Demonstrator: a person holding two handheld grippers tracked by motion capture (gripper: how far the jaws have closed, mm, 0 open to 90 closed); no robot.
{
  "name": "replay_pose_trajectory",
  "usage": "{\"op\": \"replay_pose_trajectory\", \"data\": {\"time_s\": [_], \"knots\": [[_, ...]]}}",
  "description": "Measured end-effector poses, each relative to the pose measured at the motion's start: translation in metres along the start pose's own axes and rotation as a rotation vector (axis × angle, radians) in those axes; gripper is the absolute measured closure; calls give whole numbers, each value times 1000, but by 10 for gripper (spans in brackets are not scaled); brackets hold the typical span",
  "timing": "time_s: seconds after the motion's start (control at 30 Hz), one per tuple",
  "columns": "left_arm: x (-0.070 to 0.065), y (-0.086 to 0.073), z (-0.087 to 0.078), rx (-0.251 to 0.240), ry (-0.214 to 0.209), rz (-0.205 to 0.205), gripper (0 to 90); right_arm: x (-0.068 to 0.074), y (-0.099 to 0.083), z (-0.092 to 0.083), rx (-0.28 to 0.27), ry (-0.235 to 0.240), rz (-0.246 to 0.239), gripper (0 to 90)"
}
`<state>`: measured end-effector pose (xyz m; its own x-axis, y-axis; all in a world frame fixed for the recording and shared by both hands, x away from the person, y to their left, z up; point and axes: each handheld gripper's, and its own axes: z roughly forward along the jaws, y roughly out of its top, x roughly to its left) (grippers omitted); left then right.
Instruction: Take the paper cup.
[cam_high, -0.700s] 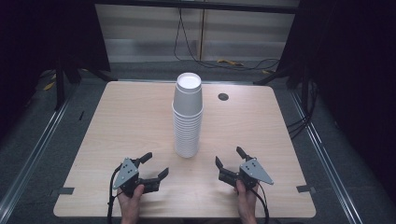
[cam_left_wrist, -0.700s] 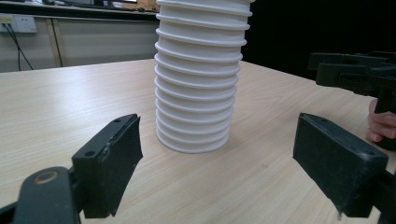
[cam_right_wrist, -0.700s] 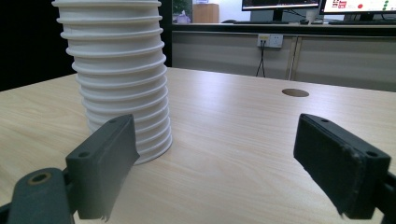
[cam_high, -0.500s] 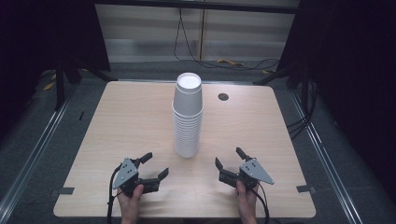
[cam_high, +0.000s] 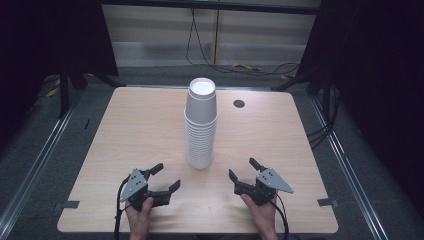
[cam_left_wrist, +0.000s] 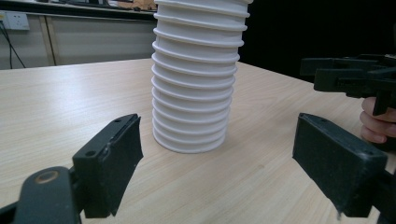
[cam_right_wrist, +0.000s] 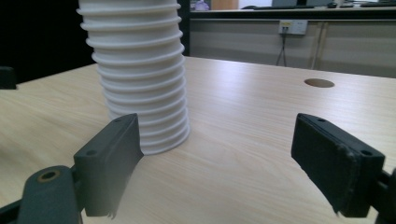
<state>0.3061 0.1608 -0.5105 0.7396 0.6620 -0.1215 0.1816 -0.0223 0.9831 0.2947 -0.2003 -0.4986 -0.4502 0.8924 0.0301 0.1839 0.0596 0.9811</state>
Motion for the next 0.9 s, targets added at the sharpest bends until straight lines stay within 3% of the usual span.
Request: {"op": "replay_pose_trajectory", "data": {"time_s": [0.17,0.2,0.37,0.9], "knots": [[0,0,0,2,2,11,155,0,10,2,18,49,17,167],[0,0,0,0,-5,11,155,0,15,3,46,103,20,233],[-1,0,-1,-2,-9,23,155,4,24,5,34,184,27,217],[0,0,-1,1,-26,23,155,4,61,10,0,239,-5,192]]}}
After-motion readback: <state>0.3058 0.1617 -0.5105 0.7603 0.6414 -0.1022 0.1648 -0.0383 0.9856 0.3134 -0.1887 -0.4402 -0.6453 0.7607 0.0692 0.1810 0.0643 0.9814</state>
